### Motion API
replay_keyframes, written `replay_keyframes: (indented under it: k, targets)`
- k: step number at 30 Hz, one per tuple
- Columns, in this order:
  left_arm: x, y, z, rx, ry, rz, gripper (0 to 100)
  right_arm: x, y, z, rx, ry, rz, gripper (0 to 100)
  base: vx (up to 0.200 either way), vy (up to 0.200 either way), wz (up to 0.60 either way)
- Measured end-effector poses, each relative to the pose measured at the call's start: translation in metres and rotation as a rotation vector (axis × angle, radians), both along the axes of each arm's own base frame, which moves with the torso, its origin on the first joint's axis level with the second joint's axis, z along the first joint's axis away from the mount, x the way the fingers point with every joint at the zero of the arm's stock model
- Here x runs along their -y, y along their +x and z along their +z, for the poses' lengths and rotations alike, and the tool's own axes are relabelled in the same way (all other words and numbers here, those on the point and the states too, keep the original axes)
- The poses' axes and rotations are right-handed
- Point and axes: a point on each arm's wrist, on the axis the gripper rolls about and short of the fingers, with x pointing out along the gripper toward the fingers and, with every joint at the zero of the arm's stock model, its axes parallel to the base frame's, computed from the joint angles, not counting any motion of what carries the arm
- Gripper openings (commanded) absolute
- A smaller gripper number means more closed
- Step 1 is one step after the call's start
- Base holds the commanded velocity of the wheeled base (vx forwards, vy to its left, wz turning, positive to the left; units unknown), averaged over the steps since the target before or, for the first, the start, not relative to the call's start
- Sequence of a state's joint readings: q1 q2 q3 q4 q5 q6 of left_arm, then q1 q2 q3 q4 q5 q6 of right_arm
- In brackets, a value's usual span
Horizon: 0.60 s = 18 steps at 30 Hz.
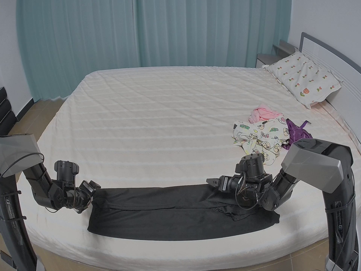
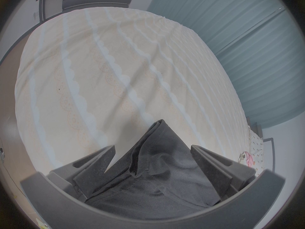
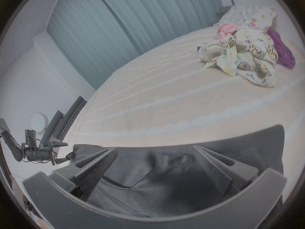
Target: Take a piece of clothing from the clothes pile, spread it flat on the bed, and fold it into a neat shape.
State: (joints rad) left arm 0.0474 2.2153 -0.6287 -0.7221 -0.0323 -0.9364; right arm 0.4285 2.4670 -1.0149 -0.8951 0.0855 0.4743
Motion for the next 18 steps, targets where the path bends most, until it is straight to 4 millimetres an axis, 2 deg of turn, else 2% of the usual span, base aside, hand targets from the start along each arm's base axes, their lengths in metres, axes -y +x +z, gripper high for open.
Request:
replay_keyframes:
  k: [5, 6, 18]
  targets:
    - [0.000, 0.000, 0.000, -0.001, 0.001, -0.001, 100, -0.002, 0.004, -0.002, 0.018, -0.031, 0.001, 100, 0.000, 0.000, 0.00]
    - [0.000, 0.000, 0.000, -0.001, 0.001, -0.002, 100, -0.002, 0.004, -0.003, 0.017, -0.031, 0.001, 0, 0.000, 0.000, 0.00]
    - [0.001, 0.000, -0.001, -0.004, 0.003, -0.002, 100, -0.012, 0.008, -0.009, 0.022, -0.113, 0.005, 0, 0.000, 0.000, 0.00]
